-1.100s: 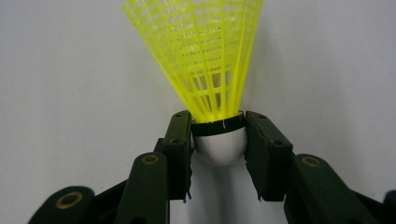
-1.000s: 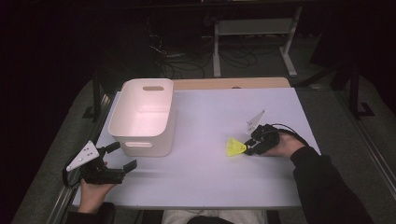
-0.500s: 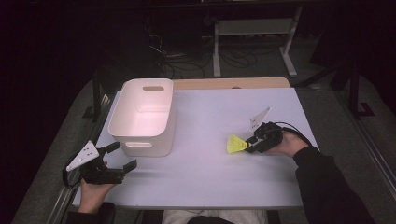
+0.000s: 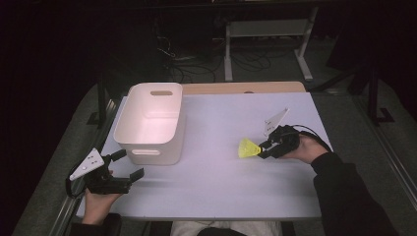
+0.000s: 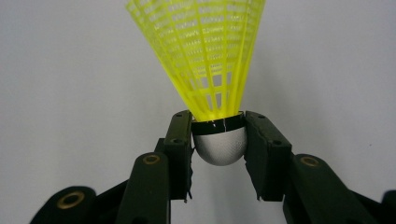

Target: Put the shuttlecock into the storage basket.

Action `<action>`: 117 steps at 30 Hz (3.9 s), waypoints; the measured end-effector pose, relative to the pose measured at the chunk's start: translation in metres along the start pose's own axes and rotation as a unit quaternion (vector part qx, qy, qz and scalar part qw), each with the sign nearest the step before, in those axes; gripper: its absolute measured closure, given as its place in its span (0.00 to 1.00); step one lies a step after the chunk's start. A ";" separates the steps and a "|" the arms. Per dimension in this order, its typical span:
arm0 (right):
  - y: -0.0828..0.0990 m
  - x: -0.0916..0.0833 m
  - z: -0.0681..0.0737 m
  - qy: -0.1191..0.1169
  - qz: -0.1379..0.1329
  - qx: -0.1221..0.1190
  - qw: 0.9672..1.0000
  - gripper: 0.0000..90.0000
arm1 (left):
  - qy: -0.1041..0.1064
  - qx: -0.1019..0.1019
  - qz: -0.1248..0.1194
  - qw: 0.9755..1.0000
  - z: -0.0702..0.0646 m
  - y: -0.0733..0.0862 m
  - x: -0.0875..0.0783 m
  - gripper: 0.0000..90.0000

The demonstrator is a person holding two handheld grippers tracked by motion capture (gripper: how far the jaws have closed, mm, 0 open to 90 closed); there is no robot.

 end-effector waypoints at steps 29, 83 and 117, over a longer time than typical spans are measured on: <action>-0.038 -0.021 -0.001 0.003 -0.017 -0.001 1.000 0.69 | 0.000 0.001 -0.002 1.000 0.000 0.000 -0.001 0.00; -0.123 -0.034 -0.012 -0.004 -0.065 -0.017 0.998 0.69 | 0.003 0.000 -0.006 1.000 -0.001 0.000 -0.002 0.00; -0.180 -0.030 -0.011 -0.025 -0.093 -0.040 0.995 0.69 | 0.003 -0.001 -0.008 1.000 -0.001 -0.001 -0.002 0.00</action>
Point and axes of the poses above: each handheld gripper's, and its own axes: x roughly forward along the jaws, y roughly out of its underside, z roughly to its left, the point moved 3 cm from there along x, roughly forward along the jaws, and after that the axes turned 9 degrees about y, right-handed, at the moved point
